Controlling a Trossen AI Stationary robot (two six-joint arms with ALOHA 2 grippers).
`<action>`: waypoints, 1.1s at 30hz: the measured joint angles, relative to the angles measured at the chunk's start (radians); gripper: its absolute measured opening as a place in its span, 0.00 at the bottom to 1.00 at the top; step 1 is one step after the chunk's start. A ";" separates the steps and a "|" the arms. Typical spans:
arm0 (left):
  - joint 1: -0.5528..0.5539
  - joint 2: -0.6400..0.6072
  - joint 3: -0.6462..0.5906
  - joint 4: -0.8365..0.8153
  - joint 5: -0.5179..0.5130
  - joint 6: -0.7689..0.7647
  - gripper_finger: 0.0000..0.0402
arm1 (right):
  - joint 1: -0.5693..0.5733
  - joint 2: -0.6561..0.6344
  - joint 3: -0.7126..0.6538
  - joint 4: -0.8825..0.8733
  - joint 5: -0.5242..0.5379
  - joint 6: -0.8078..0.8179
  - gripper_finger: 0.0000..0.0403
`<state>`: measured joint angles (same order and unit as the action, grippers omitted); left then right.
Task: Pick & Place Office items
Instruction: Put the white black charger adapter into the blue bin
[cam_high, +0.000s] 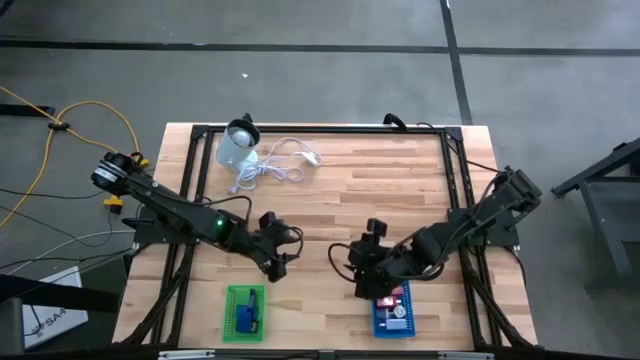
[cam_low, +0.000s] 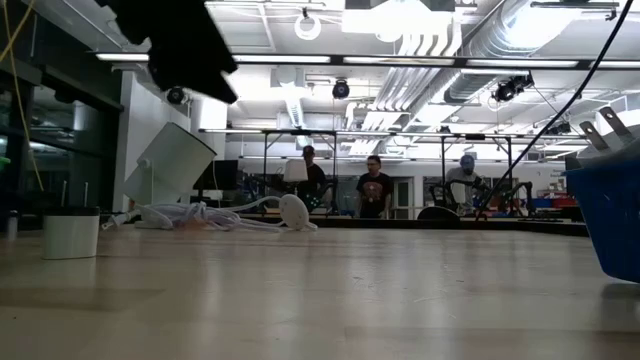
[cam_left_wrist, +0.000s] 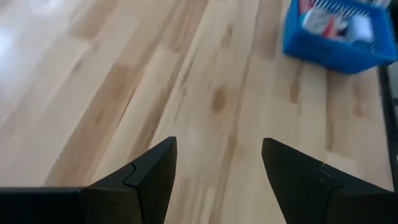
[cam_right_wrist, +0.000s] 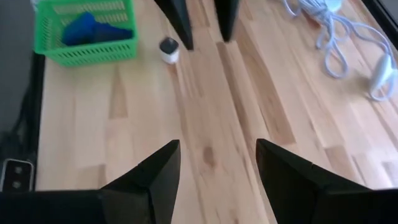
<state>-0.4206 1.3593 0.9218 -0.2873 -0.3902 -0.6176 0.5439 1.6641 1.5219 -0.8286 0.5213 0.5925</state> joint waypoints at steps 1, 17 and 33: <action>0.007 -0.007 0.000 -0.030 0.013 -0.019 0.57 | -0.003 -0.003 0.000 -0.013 0.000 0.007 0.49; 0.157 -0.073 0.004 -0.362 0.249 -0.166 0.57 | -0.011 -0.004 0.000 -0.137 0.012 0.007 0.49; 0.212 -0.049 0.005 -0.446 0.385 -0.275 0.57 | -0.036 -0.004 0.000 -0.164 0.002 0.005 0.49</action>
<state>-0.2088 1.3098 0.9268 -0.7334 -0.0056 -0.8922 0.5076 1.6598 1.5219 -0.9925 0.5236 0.5976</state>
